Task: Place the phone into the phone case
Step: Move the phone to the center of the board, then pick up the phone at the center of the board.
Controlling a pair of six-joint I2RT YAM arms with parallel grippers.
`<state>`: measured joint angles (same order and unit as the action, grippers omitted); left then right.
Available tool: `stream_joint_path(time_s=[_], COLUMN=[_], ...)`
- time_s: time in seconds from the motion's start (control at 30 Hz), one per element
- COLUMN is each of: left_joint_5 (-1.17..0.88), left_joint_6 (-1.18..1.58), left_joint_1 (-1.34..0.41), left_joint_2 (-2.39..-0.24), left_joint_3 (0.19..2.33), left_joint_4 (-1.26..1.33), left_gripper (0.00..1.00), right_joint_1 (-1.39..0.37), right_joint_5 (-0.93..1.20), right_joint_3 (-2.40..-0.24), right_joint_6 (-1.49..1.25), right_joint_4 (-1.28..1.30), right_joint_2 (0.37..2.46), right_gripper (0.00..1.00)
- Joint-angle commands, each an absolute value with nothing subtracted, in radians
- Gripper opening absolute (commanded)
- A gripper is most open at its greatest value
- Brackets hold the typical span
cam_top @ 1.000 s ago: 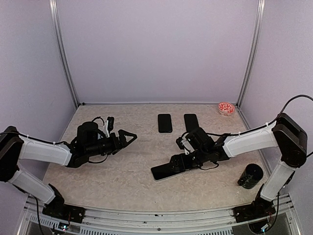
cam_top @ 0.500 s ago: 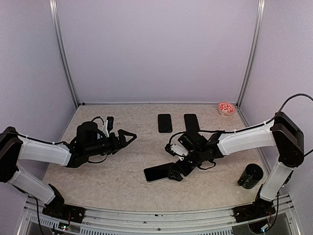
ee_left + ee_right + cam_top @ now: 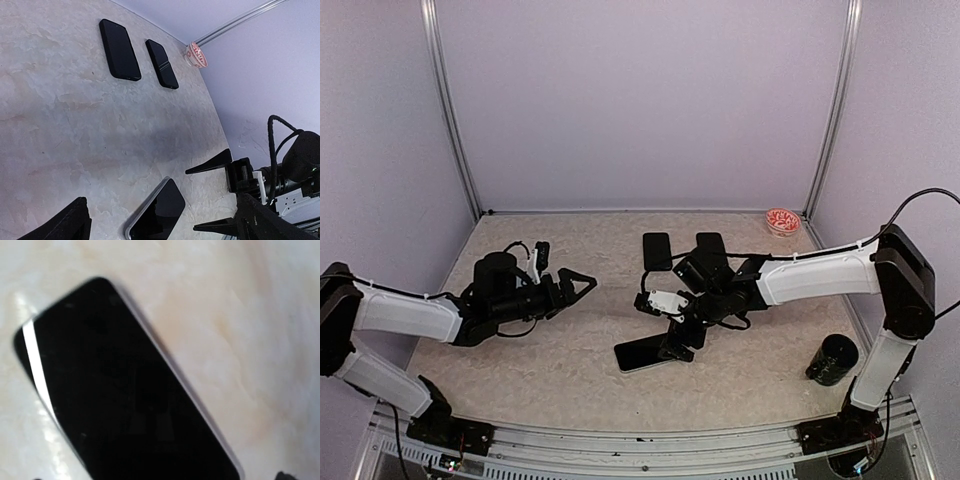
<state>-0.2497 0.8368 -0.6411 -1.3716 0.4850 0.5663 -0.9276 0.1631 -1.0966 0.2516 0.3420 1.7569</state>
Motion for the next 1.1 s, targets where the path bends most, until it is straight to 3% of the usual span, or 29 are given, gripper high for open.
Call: stream_joint_path(time_s=[0.0, 0.3, 1.07], left_joint_5=[-0.224, -0.198, -0.198], left_joint_6=[0.824, 0.840, 0.853], left_joint_1=[-0.640, -0.636, -0.618], left_joint_2=[-1.322, -1.286, -1.256], left_joint_3=[0.461, 0.440, 0.398], left_joint_4=[0.554, 0.551, 0.559], left_gripper=[0.99, 0.99, 0.99], right_joint_1=[-0.941, -0.942, -0.928], right_joint_5=[0.252, 0.445, 0.457], right_joint_3=[-1.092, -1.135, -1.153], right_joint_6=[0.449, 0.567, 0.631], right_joint_4=[0.282, 0.275, 0.176], right_joint_2=[1.762, 1.866, 2.027], right_gripper=[1.00, 1.00, 1.00])
